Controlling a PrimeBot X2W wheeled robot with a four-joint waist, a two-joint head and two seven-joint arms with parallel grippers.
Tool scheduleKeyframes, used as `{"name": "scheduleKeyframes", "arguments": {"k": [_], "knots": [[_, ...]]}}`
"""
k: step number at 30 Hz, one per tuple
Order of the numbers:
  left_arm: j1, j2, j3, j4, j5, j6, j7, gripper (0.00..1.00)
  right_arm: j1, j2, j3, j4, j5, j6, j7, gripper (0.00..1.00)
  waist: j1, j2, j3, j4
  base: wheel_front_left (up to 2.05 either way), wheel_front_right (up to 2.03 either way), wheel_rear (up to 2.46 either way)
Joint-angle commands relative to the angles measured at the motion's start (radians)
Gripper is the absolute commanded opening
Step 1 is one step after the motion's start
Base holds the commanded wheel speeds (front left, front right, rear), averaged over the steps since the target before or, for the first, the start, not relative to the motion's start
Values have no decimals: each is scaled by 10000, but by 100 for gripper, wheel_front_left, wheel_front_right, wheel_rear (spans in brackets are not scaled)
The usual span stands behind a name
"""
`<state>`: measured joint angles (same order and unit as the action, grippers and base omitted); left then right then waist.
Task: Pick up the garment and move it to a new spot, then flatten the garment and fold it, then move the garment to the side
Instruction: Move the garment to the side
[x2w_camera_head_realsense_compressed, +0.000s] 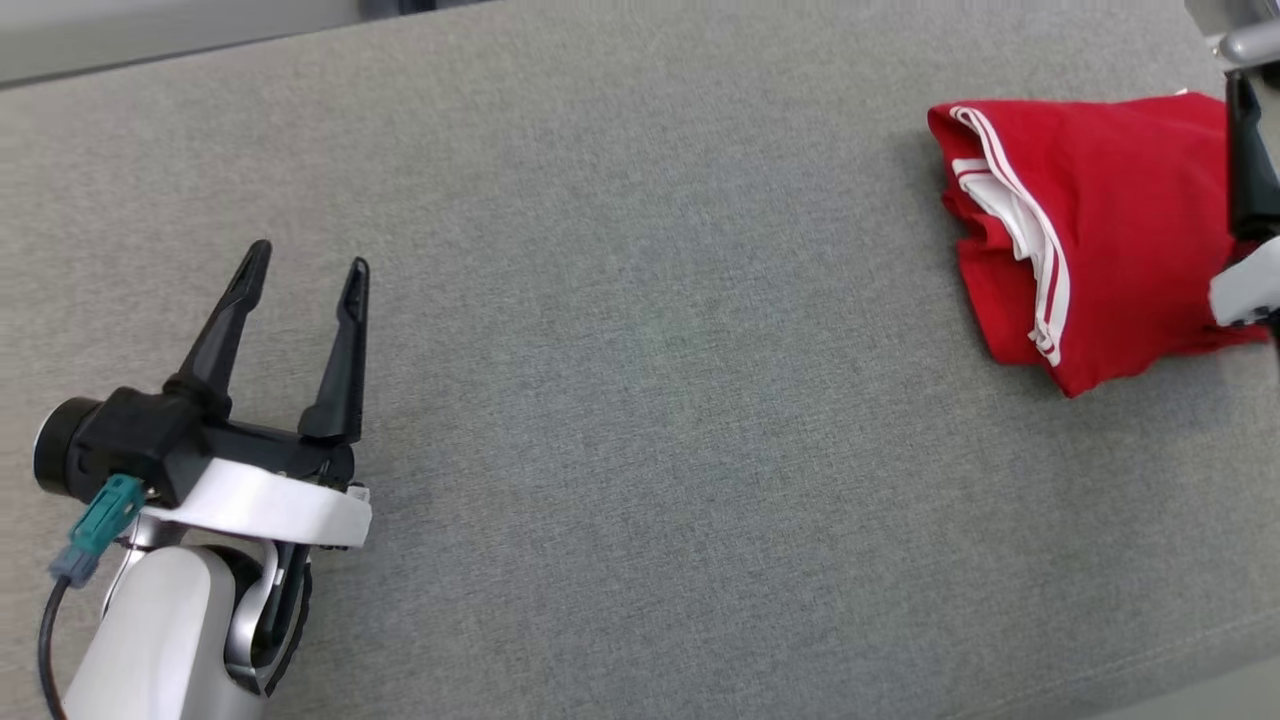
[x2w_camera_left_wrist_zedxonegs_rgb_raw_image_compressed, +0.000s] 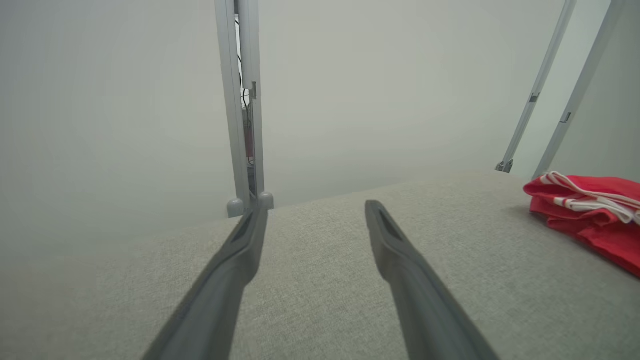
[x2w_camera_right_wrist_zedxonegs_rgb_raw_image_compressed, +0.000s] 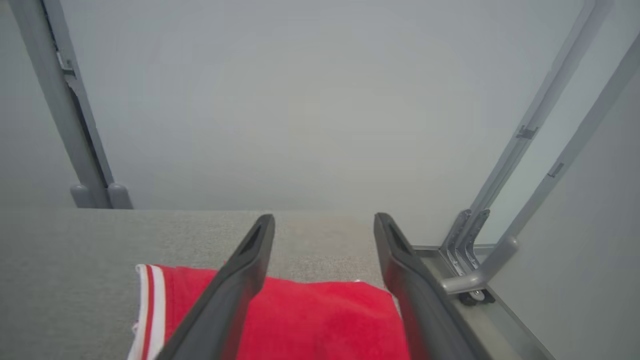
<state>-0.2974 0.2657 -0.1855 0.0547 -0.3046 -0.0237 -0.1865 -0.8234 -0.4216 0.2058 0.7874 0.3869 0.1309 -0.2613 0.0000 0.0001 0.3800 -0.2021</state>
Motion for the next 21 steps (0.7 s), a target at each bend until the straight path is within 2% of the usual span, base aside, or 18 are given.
{"name": "scheduleKeyframes", "arguments": {"k": [1,6,8,10,15,21], "knots": [[169,-11,135,-57,-159,88,-119,100,687,315,-422,-1021,-193,-1,-40,100,0,-1,-376,273,0,0,0],[558,-49,411,-162,-398,244,-288,100,2589,1310,-1428,-4070,-1173,-1,-46,100,0,-1,-903,696,0,0,0],[717,-76,489,-152,-540,194,-355,100,3474,1839,-1816,-4945,-1906,-1,-39,100,0,-1,-1145,904,0,0,0],[929,-107,534,-259,-527,332,-393,100,4166,2406,-1934,-5627,-2361,0,-35,100,0,-1,-1317,1091,0,0,0],[1545,-148,672,-446,-510,695,-438,100,5714,3237,-1915,-6672,-2773,-1,271,100,0,-1,-1814,1473,0,0,0],[2194,-150,694,-517,-489,910,-423,100,6809,3511,-2091,-7154,-2869,-1,621,100,0,-1,-2320,1730,0,0,0]]}}
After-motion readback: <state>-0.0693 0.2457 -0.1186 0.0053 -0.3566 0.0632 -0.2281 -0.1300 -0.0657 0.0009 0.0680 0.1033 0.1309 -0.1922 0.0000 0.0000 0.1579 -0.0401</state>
